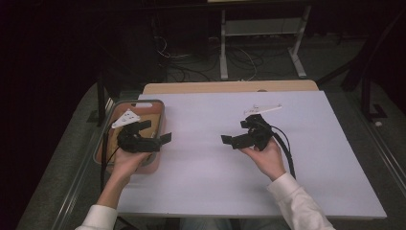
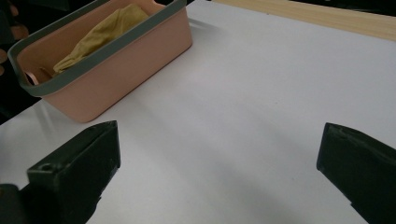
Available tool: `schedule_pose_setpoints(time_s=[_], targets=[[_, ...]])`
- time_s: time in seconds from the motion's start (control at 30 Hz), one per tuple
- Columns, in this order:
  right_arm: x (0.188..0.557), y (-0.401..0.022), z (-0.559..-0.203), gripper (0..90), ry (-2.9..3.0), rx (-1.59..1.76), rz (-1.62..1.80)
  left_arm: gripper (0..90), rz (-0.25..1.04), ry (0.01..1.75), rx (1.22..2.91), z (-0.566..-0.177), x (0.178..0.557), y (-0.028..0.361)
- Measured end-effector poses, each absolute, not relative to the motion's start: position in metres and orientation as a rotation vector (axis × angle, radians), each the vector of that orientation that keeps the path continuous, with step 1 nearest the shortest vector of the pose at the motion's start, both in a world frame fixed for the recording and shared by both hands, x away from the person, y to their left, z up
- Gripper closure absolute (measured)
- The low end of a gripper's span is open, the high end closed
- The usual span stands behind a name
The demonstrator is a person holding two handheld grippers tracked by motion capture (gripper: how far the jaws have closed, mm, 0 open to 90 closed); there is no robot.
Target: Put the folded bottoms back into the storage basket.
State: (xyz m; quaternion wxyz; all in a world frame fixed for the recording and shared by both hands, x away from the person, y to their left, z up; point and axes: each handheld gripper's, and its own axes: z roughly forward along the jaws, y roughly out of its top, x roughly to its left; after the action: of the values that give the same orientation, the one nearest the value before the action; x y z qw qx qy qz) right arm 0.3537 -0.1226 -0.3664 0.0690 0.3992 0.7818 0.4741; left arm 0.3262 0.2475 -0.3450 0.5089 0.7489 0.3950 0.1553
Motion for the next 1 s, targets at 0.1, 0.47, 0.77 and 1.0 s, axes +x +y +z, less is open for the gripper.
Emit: schedule_pose_setpoints(time_s=[0.1, 0.47, 0.77, 1.0], targets=[[0.352, -0.129, -0.369, 0.0, 2.349, 1.200, 1.428, 0.0, 0.370, 0.943, 1.809, -0.347, 0.323, 0.245], [0.344, -0.151, -0.376, 0.0, 2.324, 1.212, 1.425, 0.0, 0.376, 0.907, 1.833, -0.359, 0.309, 0.233], [0.337, -0.164, -0.381, 0.0, 2.325, 1.210, 1.430, 0.0, 0.365, 0.892, 1.846, -0.367, 0.303, 0.226], [0.327, -0.179, -0.385, 0.0, 2.322, 1.208, 1.429, 0.0, 0.368, 0.877, 1.872, -0.373, 0.295, 0.220]])
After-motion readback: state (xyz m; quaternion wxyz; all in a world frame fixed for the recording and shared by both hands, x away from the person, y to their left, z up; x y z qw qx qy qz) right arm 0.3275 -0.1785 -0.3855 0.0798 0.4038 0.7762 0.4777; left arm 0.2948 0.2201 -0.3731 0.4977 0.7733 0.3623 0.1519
